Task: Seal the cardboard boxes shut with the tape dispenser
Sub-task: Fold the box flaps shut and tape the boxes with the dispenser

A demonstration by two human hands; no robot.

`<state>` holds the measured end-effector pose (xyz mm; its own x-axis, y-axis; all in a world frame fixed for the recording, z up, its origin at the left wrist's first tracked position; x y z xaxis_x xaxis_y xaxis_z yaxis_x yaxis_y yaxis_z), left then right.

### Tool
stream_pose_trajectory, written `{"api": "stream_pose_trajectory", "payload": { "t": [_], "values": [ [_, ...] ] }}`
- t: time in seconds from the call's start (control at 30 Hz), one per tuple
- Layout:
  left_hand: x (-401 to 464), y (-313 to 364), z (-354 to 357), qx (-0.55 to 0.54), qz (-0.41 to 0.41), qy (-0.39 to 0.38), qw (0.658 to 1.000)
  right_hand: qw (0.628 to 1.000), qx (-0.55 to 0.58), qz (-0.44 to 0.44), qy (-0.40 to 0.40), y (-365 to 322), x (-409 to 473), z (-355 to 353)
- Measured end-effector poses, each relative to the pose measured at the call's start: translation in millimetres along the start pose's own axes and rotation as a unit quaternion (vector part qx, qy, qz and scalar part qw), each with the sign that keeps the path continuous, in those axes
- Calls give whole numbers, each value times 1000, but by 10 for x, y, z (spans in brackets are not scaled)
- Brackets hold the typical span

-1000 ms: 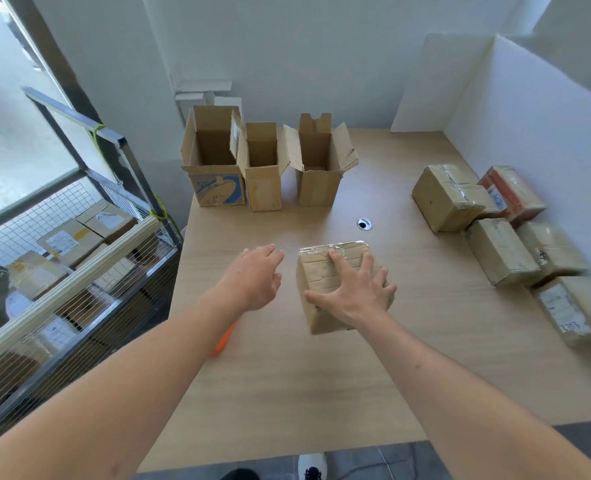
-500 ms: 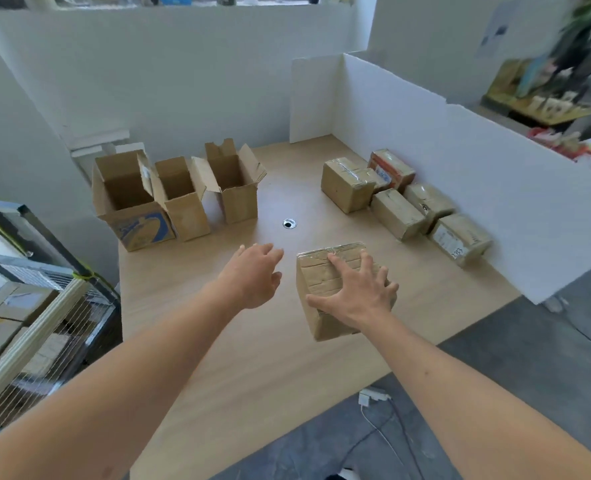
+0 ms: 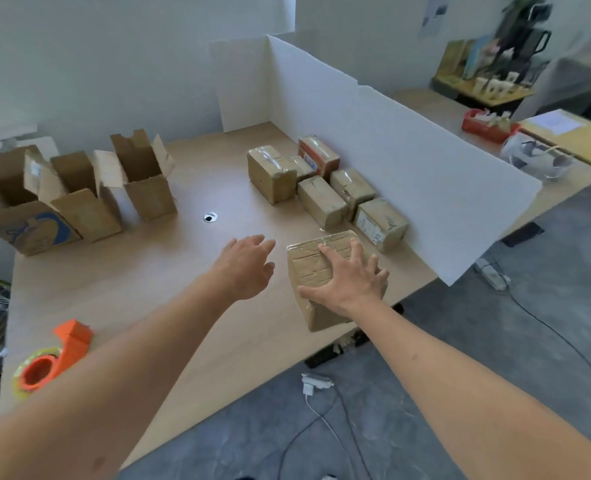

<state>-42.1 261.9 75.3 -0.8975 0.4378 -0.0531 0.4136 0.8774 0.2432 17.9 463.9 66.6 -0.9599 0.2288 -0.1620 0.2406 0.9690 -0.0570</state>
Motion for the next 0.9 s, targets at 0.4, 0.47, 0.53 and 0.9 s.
{"api": "stream_pose_trajectory", "payload": {
  "t": [0.4, 0.47, 0.53, 0.9],
  "values": [
    [1060, 948, 553, -10, -15, -56, 998, 999, 5, 1, -36, 1150, 814, 144],
    [1257, 927, 664, -14, -25, -65, 997, 999, 3, 2, -44, 1202, 1036, 217],
    [1462, 870, 777, -16, -29, -72, 997, 999, 1, 2, -52, 1224, 1275, 286],
    [2342, 514, 1184, -32, -94, -124, 987, 996, -16, -22, -86, 1122, 2452, 619]
  ]
}}
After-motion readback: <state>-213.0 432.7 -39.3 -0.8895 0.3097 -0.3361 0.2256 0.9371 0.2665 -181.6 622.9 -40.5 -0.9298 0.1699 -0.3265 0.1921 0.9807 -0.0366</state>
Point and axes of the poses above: each hand's wrist, its own x-axis towards the middle knuckle, its own z-axis out of the palm, y = z × x, the point moved 4 cm from there along x, towards the middle knuckle, and after that the axes turned 7 degrees about -x, right-handed, at the moved point
